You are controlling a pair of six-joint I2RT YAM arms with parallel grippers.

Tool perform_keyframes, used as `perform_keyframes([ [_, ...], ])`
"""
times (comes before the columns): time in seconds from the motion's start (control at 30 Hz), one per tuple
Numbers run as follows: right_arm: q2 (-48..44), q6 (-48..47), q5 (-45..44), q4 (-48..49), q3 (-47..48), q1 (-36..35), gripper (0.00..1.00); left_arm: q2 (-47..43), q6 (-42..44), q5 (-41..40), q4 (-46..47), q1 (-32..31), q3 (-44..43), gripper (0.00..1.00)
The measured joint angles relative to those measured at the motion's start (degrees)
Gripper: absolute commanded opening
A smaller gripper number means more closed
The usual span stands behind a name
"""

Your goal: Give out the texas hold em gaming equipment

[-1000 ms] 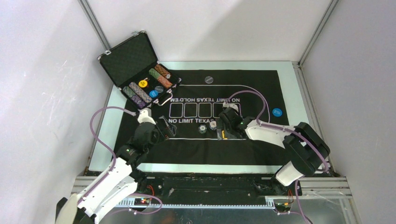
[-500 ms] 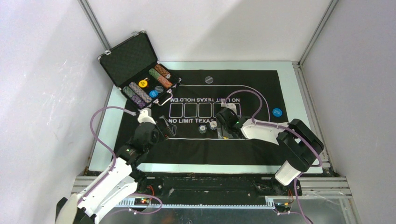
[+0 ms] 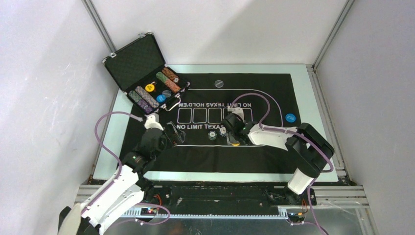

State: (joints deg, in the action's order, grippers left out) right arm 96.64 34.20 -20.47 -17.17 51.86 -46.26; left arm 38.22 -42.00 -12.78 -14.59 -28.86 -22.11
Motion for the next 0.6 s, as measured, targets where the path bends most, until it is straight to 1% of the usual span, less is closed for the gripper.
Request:
perform_keyframes([
  [0.13,-0.5,0.3,-0.5,-1.3,0.0,-0.8,0.29,0.0,0.0,0.0,0.0,0.0,0.0,1.00],
  [0.27,-3.0,0.3,-0.5,-3.9,0.0,-2.0,0.27,0.0,0.0,0.0,0.0,0.0,0.0,1.00],
  [0.43,-7.0,-0.2,0.5,-4.6,-0.1,-4.1,0.27,-0.1,0.0,0.0,0.0,0.0,0.0,1.00],
  [0.6,-9.2,-0.2,4.4,-3.4,-1.8,-8.1,0.27,0.0,0.0,0.1,0.0,0.0,0.0,1.00],
])
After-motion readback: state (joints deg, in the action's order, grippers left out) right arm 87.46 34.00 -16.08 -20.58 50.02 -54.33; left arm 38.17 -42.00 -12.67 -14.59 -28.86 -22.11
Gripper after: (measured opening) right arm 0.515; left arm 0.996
